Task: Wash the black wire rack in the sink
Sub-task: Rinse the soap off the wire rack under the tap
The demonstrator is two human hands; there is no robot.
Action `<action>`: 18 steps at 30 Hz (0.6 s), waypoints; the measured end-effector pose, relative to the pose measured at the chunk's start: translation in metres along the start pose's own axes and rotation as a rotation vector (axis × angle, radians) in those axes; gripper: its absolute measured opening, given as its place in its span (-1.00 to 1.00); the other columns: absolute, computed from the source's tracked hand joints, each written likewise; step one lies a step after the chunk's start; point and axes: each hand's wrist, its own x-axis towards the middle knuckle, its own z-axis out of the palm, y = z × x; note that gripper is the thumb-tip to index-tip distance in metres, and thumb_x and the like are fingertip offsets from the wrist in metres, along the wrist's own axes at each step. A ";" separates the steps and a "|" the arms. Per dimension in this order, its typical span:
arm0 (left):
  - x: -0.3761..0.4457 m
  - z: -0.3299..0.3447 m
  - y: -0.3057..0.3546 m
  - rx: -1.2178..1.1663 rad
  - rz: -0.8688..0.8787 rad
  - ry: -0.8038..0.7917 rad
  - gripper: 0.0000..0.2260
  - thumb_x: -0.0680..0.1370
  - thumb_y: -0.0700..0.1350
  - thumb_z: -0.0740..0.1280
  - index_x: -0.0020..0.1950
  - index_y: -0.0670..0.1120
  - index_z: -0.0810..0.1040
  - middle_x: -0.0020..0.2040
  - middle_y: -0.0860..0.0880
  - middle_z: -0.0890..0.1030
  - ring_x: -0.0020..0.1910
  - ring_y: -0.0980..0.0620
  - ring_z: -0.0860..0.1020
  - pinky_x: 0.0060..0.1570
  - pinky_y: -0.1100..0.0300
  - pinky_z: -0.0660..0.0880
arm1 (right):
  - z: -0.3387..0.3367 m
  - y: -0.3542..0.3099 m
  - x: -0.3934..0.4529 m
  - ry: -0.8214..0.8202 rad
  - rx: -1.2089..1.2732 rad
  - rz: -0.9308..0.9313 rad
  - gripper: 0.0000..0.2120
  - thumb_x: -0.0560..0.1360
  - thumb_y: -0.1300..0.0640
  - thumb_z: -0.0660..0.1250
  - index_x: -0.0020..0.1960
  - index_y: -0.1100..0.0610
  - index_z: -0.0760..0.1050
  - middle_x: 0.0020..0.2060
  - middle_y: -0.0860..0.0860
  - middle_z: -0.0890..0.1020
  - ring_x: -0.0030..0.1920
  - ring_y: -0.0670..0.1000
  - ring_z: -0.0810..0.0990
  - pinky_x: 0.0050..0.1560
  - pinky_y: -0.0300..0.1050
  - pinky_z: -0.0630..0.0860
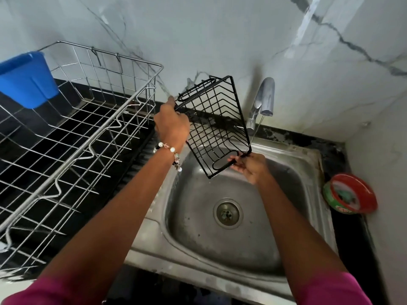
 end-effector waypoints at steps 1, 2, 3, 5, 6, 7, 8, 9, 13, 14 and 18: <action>0.001 -0.001 -0.003 -0.008 0.011 0.013 -0.47 0.61 -0.35 0.18 0.55 0.00 0.27 0.45 -0.07 0.39 -0.46 0.15 0.36 -0.48 0.26 0.44 | 0.002 -0.001 0.003 0.006 -0.005 -0.013 -0.86 0.51 0.46 0.24 0.01 0.30 0.45 -0.06 0.25 0.64 -0.07 0.17 0.68 0.04 0.13 0.59; 0.002 -0.002 -0.005 -0.026 0.022 0.024 -0.47 0.62 -0.34 0.18 0.54 0.02 0.28 0.46 -0.07 0.38 -0.45 0.15 0.36 -0.50 0.27 0.40 | 0.004 -0.003 0.006 0.015 -0.015 -0.024 -0.87 0.50 0.46 0.25 -0.02 0.29 0.46 -0.08 0.24 0.65 -0.09 0.16 0.68 0.04 0.12 0.59; 0.002 -0.004 -0.007 -0.052 0.031 0.030 -0.48 0.61 -0.34 0.18 0.54 0.04 0.30 0.47 -0.08 0.38 -0.45 0.15 0.37 -0.49 0.27 0.40 | 0.005 -0.006 0.009 0.021 -0.017 -0.037 -0.86 0.49 0.47 0.26 -0.04 0.28 0.47 -0.09 0.23 0.65 -0.10 0.15 0.69 0.02 0.11 0.60; 0.001 -0.005 -0.012 -0.119 0.021 0.039 -0.46 0.61 -0.35 0.18 0.53 0.06 0.32 0.44 -0.06 0.39 -0.42 0.14 0.38 -0.43 0.22 0.47 | 0.006 -0.012 0.011 0.025 -0.040 -0.065 -0.85 0.48 0.47 0.28 -0.06 0.26 0.47 -0.12 0.21 0.67 -0.15 0.11 0.70 0.00 0.10 0.61; 0.000 -0.005 -0.015 -0.149 0.004 0.042 -0.45 0.60 -0.36 0.18 0.52 0.09 0.32 0.39 -0.04 0.40 -0.41 0.14 0.38 -0.41 0.22 0.49 | 0.005 -0.015 0.011 0.023 -0.057 -0.076 -0.85 0.47 0.47 0.29 -0.07 0.25 0.47 -0.14 0.19 0.67 -0.17 0.09 0.71 -0.01 0.09 0.61; -0.002 -0.004 -0.017 -0.177 -0.005 0.040 -0.43 0.59 -0.37 0.18 0.51 0.10 0.33 0.36 -0.03 0.40 -0.39 0.13 0.39 -0.43 0.24 0.48 | 0.003 -0.016 0.013 0.025 -0.064 -0.085 -0.84 0.47 0.47 0.30 -0.08 0.25 0.46 -0.15 0.18 0.67 -0.18 0.08 0.71 -0.02 0.07 0.61; -0.002 -0.002 -0.020 -0.198 0.000 0.037 -0.42 0.58 -0.38 0.18 0.51 0.10 0.33 0.37 -0.02 0.40 -0.39 0.12 0.40 -0.47 0.27 0.45 | 0.001 -0.018 0.012 0.036 -0.066 -0.089 -0.84 0.45 0.47 0.31 -0.09 0.25 0.46 -0.16 0.18 0.67 -0.18 0.08 0.71 -0.03 0.06 0.61; -0.003 0.000 -0.023 -0.220 0.009 0.032 -0.42 0.57 -0.39 0.17 0.50 0.09 0.35 0.38 0.00 0.41 -0.40 0.10 0.41 -0.50 0.30 0.42 | -0.002 -0.019 0.012 0.049 -0.053 -0.093 -0.83 0.43 0.47 0.33 -0.11 0.25 0.45 -0.17 0.19 0.66 -0.17 0.10 0.70 -0.03 0.06 0.62; -0.005 0.008 -0.036 -0.287 -0.021 -0.009 -0.44 0.53 -0.42 0.19 0.45 0.04 0.44 0.18 0.06 0.57 -0.35 -0.02 0.50 -0.48 0.23 0.49 | -0.013 -0.018 0.007 0.120 0.030 -0.091 -0.81 0.42 0.52 0.31 -0.15 0.28 0.39 -0.18 0.24 0.60 -0.16 0.18 0.66 -0.04 0.09 0.62; -0.007 0.010 -0.039 -0.317 -0.045 -0.025 -0.43 0.51 -0.43 0.19 0.43 0.04 0.47 0.12 0.10 0.56 -0.32 -0.10 0.55 -0.43 0.16 0.55 | -0.017 -0.018 0.006 0.139 0.027 -0.089 -0.82 0.42 0.53 0.28 -0.14 0.29 0.39 -0.20 0.24 0.58 -0.22 0.16 0.64 -0.13 0.07 0.63; -0.015 0.018 -0.042 -0.396 -0.124 -0.105 -0.39 0.46 -0.48 0.15 0.40 0.01 0.51 -0.02 0.26 0.44 -0.02 -0.42 0.61 -0.20 -0.35 0.58 | -0.028 -0.020 -0.003 0.153 0.162 -0.074 -0.77 0.45 0.55 0.10 -0.15 0.24 0.33 -0.26 0.26 0.54 -0.40 0.15 0.55 -0.40 -0.03 0.59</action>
